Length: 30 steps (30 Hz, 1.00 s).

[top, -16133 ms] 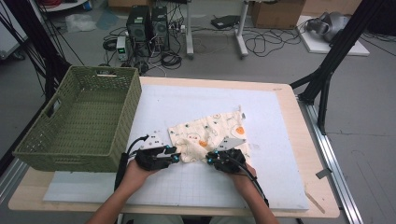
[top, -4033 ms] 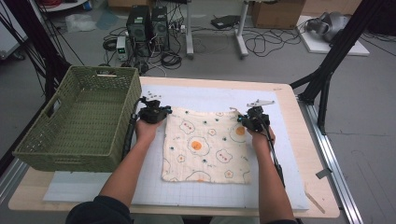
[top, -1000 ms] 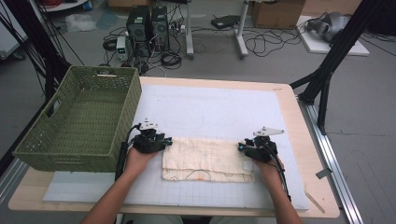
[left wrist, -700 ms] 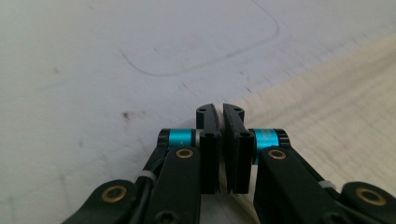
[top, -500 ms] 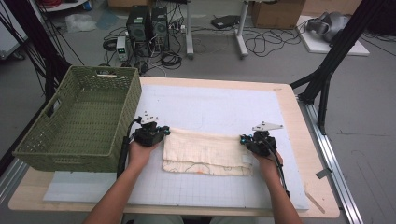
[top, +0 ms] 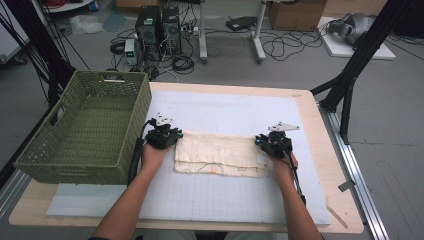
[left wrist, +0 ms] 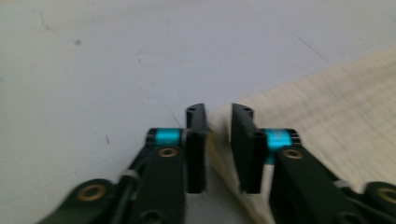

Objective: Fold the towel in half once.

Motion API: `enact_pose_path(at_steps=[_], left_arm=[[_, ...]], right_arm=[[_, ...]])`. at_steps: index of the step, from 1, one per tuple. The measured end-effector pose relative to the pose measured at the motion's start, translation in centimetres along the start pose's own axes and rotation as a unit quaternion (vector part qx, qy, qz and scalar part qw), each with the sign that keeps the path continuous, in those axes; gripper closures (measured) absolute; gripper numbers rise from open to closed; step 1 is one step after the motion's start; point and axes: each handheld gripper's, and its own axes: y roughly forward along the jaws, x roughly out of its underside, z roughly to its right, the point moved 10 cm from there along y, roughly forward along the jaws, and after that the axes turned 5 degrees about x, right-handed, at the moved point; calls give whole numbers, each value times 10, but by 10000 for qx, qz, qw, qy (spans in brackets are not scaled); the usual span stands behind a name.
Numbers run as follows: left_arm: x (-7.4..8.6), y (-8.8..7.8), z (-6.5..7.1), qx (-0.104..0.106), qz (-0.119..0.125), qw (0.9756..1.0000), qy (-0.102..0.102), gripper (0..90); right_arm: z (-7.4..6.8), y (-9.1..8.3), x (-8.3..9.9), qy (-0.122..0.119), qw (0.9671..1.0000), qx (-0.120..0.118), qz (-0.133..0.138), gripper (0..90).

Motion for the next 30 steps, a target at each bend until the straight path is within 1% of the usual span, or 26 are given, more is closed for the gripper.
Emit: enact_pose_path(at_steps=[1,2,3,4,5,6,7,9,11,12,13,14,15,16,18,19,20,22,23,25,27,29,30], left_arm=[[0,-2,1,-2,29,10000,42,607],[-1,-5,1,-16,116,9999,0,552],[-1,-8,1,8,209,9996,-173,481],[0,-11,0,49,193,9995,-226,434],[1,-13,0,65,238,9993,-274,397],[2,-15,1,107,233,9992,-293,374],[5,-17,2,169,260,9989,-359,354],[9,-23,6,303,260,9986,-345,311],[12,-29,10,382,292,9984,-299,309],[16,-31,13,463,229,9982,-291,309],[18,-32,16,507,165,9982,-289,306],[19,-33,19,576,139,9979,-268,313],[21,-34,22,674,147,9974,-223,325],[23,-36,24,709,94,9973,-142,328],[26,-37,25,599,27,9982,-91,393],[27,-38,24,597,10,9982,-85,409],[29,-39,25,640,-5,9978,-146,419],[29,-40,26,689,-4,9975,-171,429],[29,-41,27,710,-11,9974,-138,431],[27,-43,29,752,38,9971,-121,443],[28,-44,33,778,-15,9970,-59,457],[29,-45,35,771,27,9970,14,483],[32,-46,37,742,0,9972,27,507]], right_arm=[[1,-2,0,15,10000,13,-16,669],[1,-3,0,58,10000,26,-5,651],[2,-6,-1,86,9999,17,49,624],[3,-10,-3,156,9998,19,99,586],[3,-13,-4,232,9996,-18,133,542],[2,-16,-4,313,9994,-71,125,537],[2,-18,-3,281,9995,-83,121,520],[0,-25,-2,169,9997,-83,150,510],[-4,-33,3,81,9997,-139,170,506],[-5,-36,5,56,9997,-152,180,504],[-6,-40,10,-23,9997,-175,183,501],[-7,-43,12,-53,9996,-195,180,500],[-8,-47,16,-66,9996,-199,161,495],[-7,-50,18,-95,9996,-202,151,490],[-7,-56,20,-57,9996,-204,174,481],[-6,-58,22,-38,9996,-188,185,480],[-6,-59,22,-40,9996,-184,196,478],[-5,-62,25,-32,9997,-159,176,474],[-6,-63,27,4,9997,-166,157,473],[-6,-64,30,-9,9998,-175,115,458],[-8,-66,32,-65,9998,-167,97,454],[-11,-68,33,-60,9998,-190,100,453],[-12,-70,33,-51,9997,-197,100,453]])
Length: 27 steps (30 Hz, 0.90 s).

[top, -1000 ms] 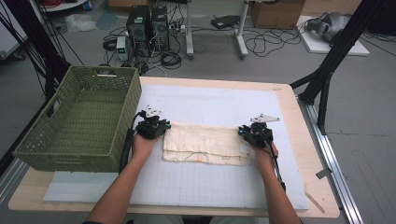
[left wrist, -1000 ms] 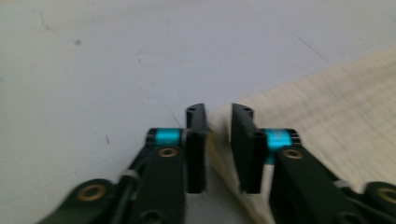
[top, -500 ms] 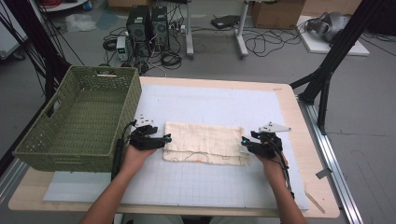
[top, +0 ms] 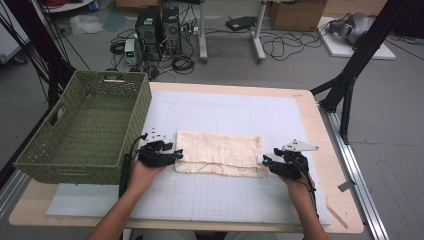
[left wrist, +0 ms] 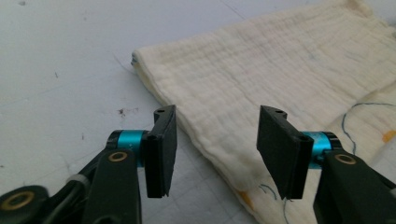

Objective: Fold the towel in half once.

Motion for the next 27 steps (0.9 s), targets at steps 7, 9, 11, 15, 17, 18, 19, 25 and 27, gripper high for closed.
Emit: enact_pose_path(at_steps=[7,9,11,15,17,18,19,25,27], left_arm=[[13,2,6,20,-177,9998,21,599],[14,1,8,18,-208,9998,74,613],[15,1,10,10,-238,9996,150,636],[16,2,13,-18,-298,9989,374,759],[15,2,14,-11,-268,9988,399,826],[15,2,14,-28,-274,9987,426,838],[14,2,15,-36,-232,9987,462,849],[9,-4,16,51,-42,9991,430,853],[5,-6,17,125,100,9993,342,853]], right_arm=[[-8,-9,8,-5,9999,-144,-1,488],[-9,-11,8,-9,9999,-148,25,488],[-9,-13,7,10,9998,-168,55,487],[-11,-12,7,-28,9998,-199,62,487],[-13,-10,8,-49,9998,-211,12,487],[-14,-10,7,-69,9998,-210,11,487],[-14,-9,7,-101,9997,-222,5,487],[-15,-10,6,-204,9996,-177,9,494],[-17,-10,6,-226,9995,-237,-5,509]])
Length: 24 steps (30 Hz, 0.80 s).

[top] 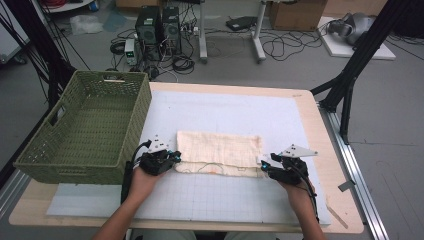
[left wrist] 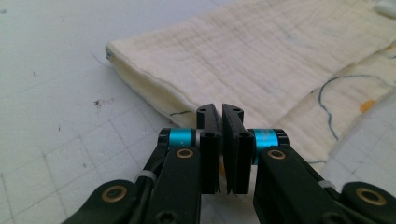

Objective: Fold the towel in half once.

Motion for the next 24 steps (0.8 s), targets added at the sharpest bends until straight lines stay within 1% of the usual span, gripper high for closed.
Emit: enact_pose_path(at_steps=[1,2,3,4,6,8,9,11,12,13,14,16,19,20,24], left_arm=[[-2,-1,1,64,95,9999,-46,853],[-4,-2,2,94,134,9999,-42,853],[-5,-3,2,98,179,9998,-28,853],[-5,-3,3,117,198,9997,-35,854],[-8,-4,4,138,285,9995,-47,857],[-10,-6,5,192,339,9992,-73,858],[-11,-6,5,232,388,9989,-128,858],[-11,-8,6,276,416,9986,-173,859],[-11,-8,6,284,419,9986,-180,859],[-11,-8,6,286,411,9986,-187,859],[-11,-8,6,290,422,9985,-213,859],[-11,-10,5,305,445,9982,-249,859],[-13,-12,7,354,501,9977,-278,859],[-14,-13,7,372,507,9976,-284,860],[-14,-19,8,398,565,9970,-340,860]], right_arm=[[-1,0,0,-16,10000,-44,-10,513],[-4,0,0,-88,9999,-112,-8,515],[-5,1,0,-109,9998,-142,-16,515],[-9,3,1,-143,9996,-226,-53,515],[-12,6,3,-260,9993,-243,-137,516],[-13,11,7,-347,9989,-203,-256,534],[-13,13,9,-395,9986,-169,-319,566],[-13,16,13,-461,9979,-139,-436,672],[-12,17,13,-579,9973,-104,-450,718],[-12,17,13,-598,9971,-94,-463,765],[-12,16,13,-651,9969,-83,-434,821],[-12,14,10,-685,9969,-52,-372,854],[-14,11,6,-644,9975,-80,-293,859],[-13,9,5,-667,9974,-86,-253,859],[-15,-2,-3,-642,9978,-142,-83,859]])
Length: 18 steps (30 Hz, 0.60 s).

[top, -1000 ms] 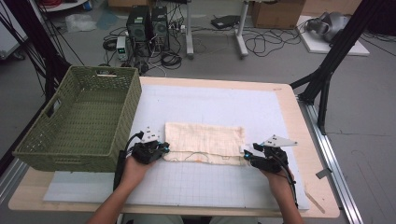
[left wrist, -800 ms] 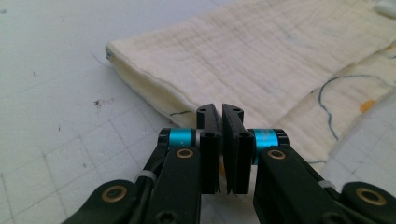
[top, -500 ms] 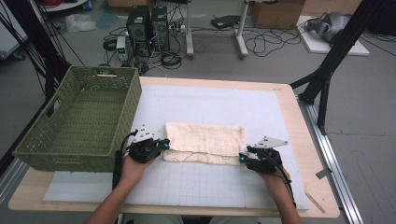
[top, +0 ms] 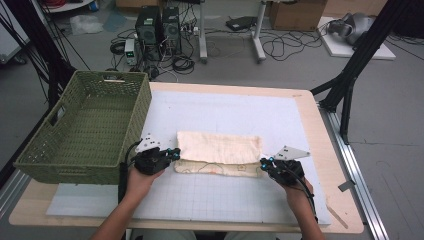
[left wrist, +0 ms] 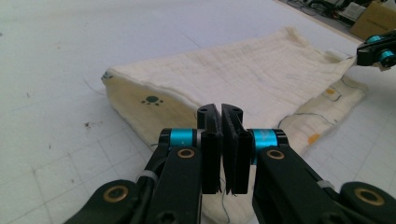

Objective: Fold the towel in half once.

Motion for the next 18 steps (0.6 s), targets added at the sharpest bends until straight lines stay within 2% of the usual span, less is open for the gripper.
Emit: enact_pose_path(at_steps=[6,9,13,18], left_arm=[[2,-9,5,77,9,9999,-91,859],[7,-11,5,48,-110,9999,-63,859],[21,-6,6,53,-389,9991,-170,858],[21,-11,11,90,-370,9992,-149,860]], right_arm=[[-7,-12,-3,-93,9998,-120,121,858],[-12,-15,0,-199,9997,-135,41,858],[-15,-13,8,-213,9995,-154,-165,858],[-19,-20,6,-285,9995,-145,-87,860]])
